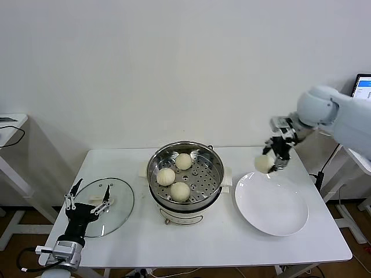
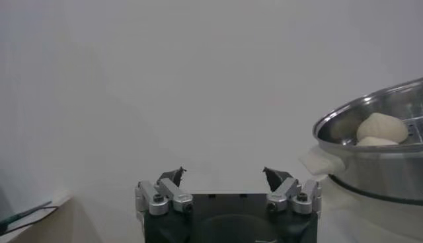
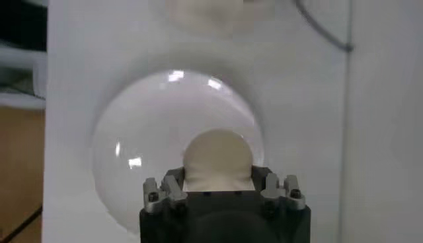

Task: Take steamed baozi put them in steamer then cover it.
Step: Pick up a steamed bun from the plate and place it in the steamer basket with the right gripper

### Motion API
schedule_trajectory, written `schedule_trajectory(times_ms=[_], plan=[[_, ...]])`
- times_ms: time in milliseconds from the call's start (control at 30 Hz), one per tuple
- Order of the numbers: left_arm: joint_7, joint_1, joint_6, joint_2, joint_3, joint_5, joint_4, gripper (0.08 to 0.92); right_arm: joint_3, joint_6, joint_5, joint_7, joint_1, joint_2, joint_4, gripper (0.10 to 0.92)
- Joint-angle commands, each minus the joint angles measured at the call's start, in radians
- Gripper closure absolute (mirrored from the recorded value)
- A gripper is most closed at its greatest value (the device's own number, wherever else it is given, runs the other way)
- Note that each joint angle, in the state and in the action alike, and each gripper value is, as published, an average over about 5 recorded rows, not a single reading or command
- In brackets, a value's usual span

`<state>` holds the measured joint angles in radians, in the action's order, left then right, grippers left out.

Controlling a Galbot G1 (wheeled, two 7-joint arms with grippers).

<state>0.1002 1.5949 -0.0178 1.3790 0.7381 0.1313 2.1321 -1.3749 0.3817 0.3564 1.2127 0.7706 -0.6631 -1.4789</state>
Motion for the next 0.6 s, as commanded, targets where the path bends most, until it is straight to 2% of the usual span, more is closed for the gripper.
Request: schedule_trajectory(times_ms=[33,267,600], plan=[[0.002,-0.004,0.000,-0.005,0.003,-0.007,0.004,0.177,-0.227,0.161,0.329,-0.069,0.281,-0.208,-0.150,0.355],[0.005,-0.010,-0.002,-0.007,0.016,-0.013,0.002,0.177,-0.155,0.173,0.304,-0.084,0.140,-0.366,-0.039,0.355],[0.005,-0.016,-0.006,-0.008,0.032,-0.020,-0.017,0.177,-0.071,0.164,0.199,-0.081,-0.045,-0.497,0.145,0.355]])
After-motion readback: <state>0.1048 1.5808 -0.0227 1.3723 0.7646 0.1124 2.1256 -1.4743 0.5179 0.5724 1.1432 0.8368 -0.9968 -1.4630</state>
